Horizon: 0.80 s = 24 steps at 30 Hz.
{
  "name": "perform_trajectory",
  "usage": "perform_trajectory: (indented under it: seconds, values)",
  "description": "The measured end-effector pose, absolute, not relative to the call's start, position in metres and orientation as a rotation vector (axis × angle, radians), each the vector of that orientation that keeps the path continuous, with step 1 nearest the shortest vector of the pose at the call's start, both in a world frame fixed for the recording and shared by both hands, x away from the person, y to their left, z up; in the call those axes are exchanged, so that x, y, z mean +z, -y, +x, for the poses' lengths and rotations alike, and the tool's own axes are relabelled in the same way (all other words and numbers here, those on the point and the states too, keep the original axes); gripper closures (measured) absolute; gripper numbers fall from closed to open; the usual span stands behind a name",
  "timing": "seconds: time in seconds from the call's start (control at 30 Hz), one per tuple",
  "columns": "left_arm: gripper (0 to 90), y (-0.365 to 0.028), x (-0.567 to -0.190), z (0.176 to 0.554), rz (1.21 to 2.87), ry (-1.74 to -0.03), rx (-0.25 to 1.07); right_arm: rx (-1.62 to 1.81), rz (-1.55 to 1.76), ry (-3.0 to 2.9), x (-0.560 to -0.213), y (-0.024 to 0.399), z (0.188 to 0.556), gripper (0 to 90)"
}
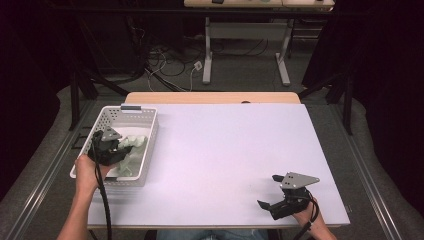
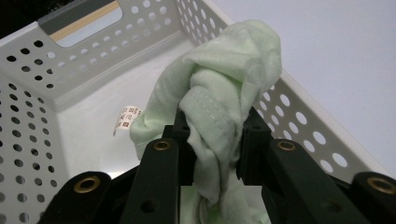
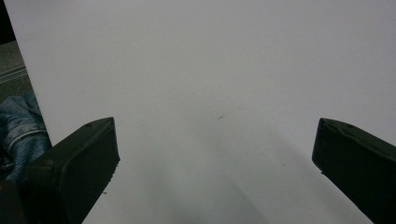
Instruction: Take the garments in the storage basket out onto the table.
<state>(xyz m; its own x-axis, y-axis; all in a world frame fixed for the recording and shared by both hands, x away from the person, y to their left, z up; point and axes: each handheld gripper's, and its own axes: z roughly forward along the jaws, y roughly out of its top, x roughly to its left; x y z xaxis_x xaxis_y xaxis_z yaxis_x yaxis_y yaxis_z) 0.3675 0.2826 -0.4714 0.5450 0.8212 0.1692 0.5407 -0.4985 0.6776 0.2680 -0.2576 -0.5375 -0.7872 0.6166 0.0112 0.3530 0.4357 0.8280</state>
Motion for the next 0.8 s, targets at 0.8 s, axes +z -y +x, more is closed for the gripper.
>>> perform_trajectory:
  seconds: [0.8]
  values:
    - [73.9,-0.276,-0.449,0.360,2.101,-1.032,0.756,1.260,0.824,-2.414,-0.538,0.257,0.269,0.1]
